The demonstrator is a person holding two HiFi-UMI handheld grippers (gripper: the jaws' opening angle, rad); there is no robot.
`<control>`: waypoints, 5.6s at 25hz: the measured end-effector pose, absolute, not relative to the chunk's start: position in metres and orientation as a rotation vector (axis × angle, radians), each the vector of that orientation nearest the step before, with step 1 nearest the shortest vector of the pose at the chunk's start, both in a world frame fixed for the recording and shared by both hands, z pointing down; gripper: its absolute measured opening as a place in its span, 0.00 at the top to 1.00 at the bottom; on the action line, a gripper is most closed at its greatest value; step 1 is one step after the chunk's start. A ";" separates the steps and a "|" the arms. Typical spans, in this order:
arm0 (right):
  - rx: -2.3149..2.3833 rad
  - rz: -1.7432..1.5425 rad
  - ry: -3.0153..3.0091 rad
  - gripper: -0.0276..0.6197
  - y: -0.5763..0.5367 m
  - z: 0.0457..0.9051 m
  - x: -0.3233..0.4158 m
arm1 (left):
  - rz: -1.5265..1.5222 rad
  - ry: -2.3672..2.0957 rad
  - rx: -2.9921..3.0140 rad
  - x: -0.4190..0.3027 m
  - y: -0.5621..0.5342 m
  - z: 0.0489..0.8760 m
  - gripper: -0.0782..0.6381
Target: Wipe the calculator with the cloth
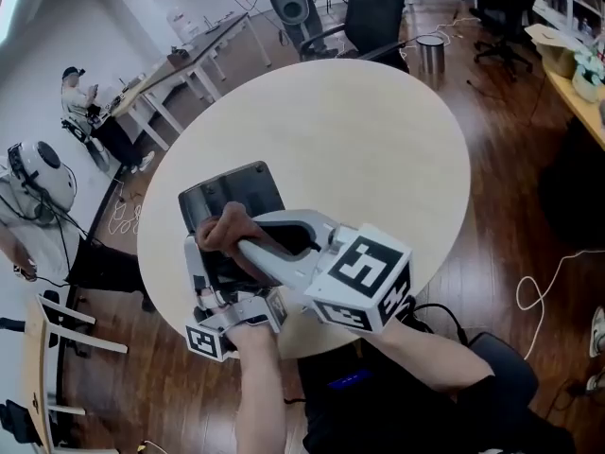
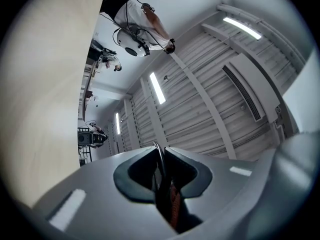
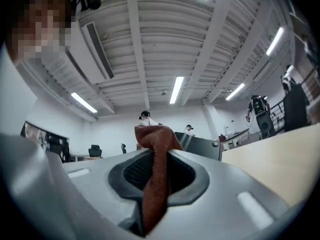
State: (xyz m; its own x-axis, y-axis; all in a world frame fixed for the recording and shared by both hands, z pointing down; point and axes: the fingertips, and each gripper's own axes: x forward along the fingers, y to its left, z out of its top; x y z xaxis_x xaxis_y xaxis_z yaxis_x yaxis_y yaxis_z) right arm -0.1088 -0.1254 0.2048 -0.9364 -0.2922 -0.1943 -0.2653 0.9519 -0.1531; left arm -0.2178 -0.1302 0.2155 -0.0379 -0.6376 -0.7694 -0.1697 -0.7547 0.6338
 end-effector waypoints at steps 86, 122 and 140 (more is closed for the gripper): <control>-0.739 0.362 3.258 0.85 -0.196 0.244 -0.059 | 0.600 -1.256 3.102 -0.044 -0.201 0.312 0.67; -0.567 0.735 3.153 0.85 -0.099 0.197 -0.131 | 0.480 -1.555 3.084 -0.111 -0.152 0.260 0.70; -0.915 0.087 2.962 0.85 -0.206 0.207 -0.037 | 0.067 -1.511 3.166 -0.124 -0.120 0.224 0.71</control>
State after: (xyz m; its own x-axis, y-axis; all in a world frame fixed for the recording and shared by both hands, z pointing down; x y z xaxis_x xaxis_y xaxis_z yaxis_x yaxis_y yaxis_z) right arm -0.0373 -0.2060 0.2066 -0.8250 -0.5624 -0.0551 -0.5647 0.8243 0.0413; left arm -0.1237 -0.1202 0.2244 0.6405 -0.7583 -0.1212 -0.7446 -0.5746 -0.3396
